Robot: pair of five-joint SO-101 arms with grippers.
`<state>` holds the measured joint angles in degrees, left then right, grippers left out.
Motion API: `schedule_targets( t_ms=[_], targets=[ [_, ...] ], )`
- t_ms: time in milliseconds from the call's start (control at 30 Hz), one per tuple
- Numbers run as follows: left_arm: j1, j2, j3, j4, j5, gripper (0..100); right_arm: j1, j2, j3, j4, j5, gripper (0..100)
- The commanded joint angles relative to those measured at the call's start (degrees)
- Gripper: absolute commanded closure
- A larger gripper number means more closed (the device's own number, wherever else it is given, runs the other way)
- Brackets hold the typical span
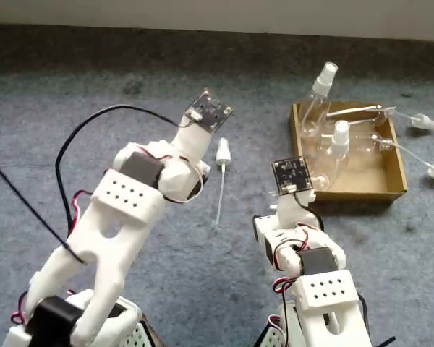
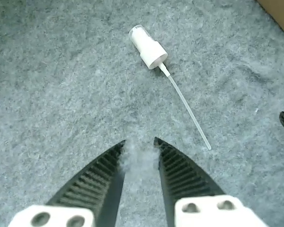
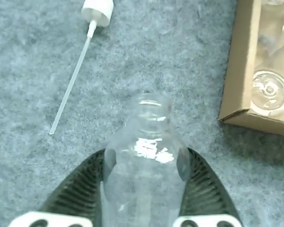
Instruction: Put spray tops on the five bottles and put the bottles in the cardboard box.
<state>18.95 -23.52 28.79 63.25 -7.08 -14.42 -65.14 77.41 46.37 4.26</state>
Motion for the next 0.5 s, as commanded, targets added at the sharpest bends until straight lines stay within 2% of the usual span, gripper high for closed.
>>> schedule_targets(
  t_ms=[0, 133, 233, 367, 467],
  targets=[
    [2.2, 11.1, -11.4, 0.0, -0.3, 94, 2.5, -1.5, -0.4, -1.5, -0.6, 94.9],
    [2.0, 20.8, -19.4, 0.0, -0.2, 94, 2.7, -1.5, -0.4, -1.5, -0.6, 94.9],
    [1.8, 28.1, -24.7, 0.1, 0.3, 85, 2.7, -1.5, -0.4, -1.5, -0.6, 94.9],
    [1.7, 37.8, -32.1, -0.3, 7.9, 73, 2.7, -1.5, -0.2, -1.5, -0.6, 94.9],
    [1.6, 44.3, -38.2, -0.3, 11.7, 71, 2.7, -1.6, 1.3, -1.5, -0.6, 94.9]
  ],
)
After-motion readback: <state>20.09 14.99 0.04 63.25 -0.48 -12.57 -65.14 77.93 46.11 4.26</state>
